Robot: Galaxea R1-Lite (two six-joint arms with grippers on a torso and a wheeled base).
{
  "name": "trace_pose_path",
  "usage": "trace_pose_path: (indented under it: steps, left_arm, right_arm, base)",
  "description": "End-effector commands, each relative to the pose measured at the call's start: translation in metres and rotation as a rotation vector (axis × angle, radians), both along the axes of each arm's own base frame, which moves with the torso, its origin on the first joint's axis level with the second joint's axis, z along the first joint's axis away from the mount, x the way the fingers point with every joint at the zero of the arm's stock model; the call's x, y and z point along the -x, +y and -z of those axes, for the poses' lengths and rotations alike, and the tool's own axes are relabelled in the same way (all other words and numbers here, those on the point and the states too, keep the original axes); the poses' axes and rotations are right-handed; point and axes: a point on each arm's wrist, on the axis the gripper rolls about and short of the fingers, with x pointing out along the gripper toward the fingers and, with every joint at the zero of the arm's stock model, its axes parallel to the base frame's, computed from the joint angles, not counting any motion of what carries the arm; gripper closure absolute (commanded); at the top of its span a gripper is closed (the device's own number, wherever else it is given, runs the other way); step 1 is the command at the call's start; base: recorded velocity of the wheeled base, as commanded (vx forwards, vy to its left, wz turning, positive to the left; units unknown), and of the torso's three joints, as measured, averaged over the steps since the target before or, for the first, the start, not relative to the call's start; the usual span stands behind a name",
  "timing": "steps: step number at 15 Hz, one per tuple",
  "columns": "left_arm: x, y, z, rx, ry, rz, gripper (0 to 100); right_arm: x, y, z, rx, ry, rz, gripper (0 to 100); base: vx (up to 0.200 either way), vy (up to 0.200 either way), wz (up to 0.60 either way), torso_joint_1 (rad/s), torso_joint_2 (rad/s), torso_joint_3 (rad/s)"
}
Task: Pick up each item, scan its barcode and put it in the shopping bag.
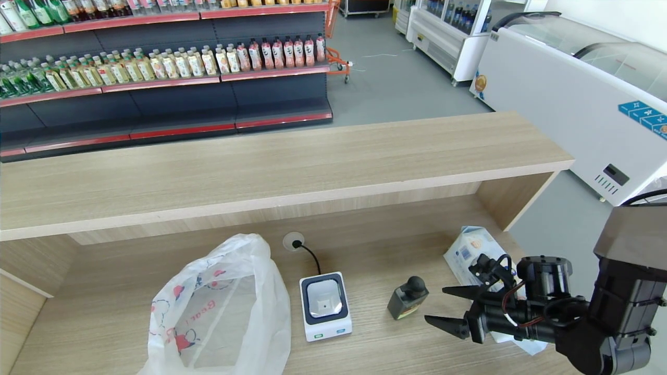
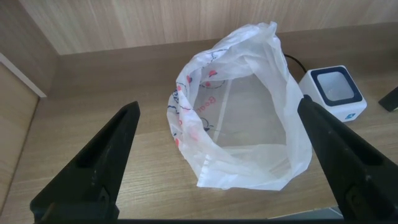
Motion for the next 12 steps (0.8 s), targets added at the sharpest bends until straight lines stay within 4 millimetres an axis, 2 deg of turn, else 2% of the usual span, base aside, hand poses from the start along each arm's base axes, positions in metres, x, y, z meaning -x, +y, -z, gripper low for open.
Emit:
trace_pose_path:
  steps: [1, 4, 8, 12]
  left_arm:
    - [0.000, 0.000, 0.000, 0.000, 0.000, 0.000, 0]
    - [0.000, 0.000, 0.000, 0.000, 0.000, 0.000, 0]
    - [0.000, 0.000, 0.000, 0.000, 0.000, 0.000, 0]
    - [0.000, 0.000, 0.000, 0.000, 0.000, 0.000, 0]
  right_arm:
    - [-0.003, 0.001, 0.007, -0.009, 0.016, -0.012, 0]
    - [-0.008, 0.002, 0.014, -0.026, 0.004, -0.017, 0]
    - [-0.016, 0.017, 0.022, -0.138, -0.048, -0.059, 0]
    - [-0.017, 0.025, 0.036, -0.146, -0.006, -0.074, 0]
  base:
    - [0.000, 0.000, 0.00, 0.000, 0.00, 0.000]
    - [0.000, 0.000, 0.00, 0.000, 0.00, 0.000]
    - [0.000, 0.000, 0.00, 0.000, 0.00, 0.000]
    - [0.000, 0.000, 0.00, 0.000, 0.00, 0.000]
